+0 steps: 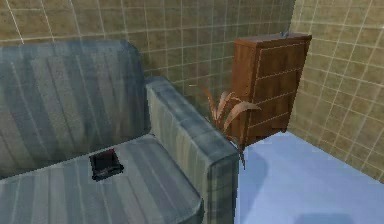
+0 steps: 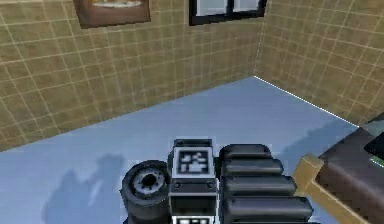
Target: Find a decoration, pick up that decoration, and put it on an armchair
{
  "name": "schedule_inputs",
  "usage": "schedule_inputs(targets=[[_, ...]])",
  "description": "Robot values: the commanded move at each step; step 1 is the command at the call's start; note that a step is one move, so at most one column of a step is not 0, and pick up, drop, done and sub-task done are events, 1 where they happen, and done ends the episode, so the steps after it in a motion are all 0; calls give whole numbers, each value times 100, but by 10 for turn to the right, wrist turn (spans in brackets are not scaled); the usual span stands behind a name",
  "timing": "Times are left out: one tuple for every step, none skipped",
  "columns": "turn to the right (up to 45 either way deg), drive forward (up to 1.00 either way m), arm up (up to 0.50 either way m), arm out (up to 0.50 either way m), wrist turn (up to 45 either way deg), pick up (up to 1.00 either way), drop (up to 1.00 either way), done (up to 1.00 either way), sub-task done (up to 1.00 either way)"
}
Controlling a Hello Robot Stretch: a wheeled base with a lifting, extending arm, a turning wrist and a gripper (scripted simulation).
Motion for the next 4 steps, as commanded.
schedule_inputs(targets=[[0,25,0,0,0,0,0,0,0],[-450,0,0,0,0,0,0,0,0],[-450,0,0,0,0,0,0,0,0],[-450,0,0,0,0,0,0,0,0]])
